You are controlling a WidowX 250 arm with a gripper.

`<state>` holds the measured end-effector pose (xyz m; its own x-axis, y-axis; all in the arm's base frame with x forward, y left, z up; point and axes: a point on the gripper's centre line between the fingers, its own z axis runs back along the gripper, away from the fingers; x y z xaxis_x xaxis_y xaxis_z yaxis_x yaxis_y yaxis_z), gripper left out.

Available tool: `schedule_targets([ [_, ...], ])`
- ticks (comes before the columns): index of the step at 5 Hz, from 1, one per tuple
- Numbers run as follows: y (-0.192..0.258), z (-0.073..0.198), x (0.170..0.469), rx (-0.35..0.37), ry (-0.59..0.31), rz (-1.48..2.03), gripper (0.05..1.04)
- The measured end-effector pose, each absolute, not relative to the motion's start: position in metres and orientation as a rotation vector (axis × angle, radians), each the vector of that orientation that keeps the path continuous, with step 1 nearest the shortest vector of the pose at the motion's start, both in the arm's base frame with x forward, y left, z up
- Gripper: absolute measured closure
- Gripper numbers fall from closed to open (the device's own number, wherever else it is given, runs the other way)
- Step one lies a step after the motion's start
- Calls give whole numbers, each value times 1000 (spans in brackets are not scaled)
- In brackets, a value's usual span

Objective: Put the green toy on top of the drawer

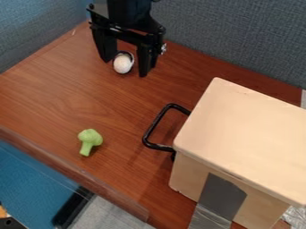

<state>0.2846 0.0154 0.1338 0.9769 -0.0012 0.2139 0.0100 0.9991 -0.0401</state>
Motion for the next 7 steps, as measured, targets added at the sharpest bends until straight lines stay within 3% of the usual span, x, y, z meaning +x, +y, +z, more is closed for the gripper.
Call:
schedule_targets([
  [2,16,110,278,-38,-155,45,83],
  [3,14,104,285,-57,-174,87,83],
  [4,13,90,293,-37,-132,90,83],
  [6,18,81,303,-5,-145,53,83],
  [7,22,63,284,5,-104,49,83],
])
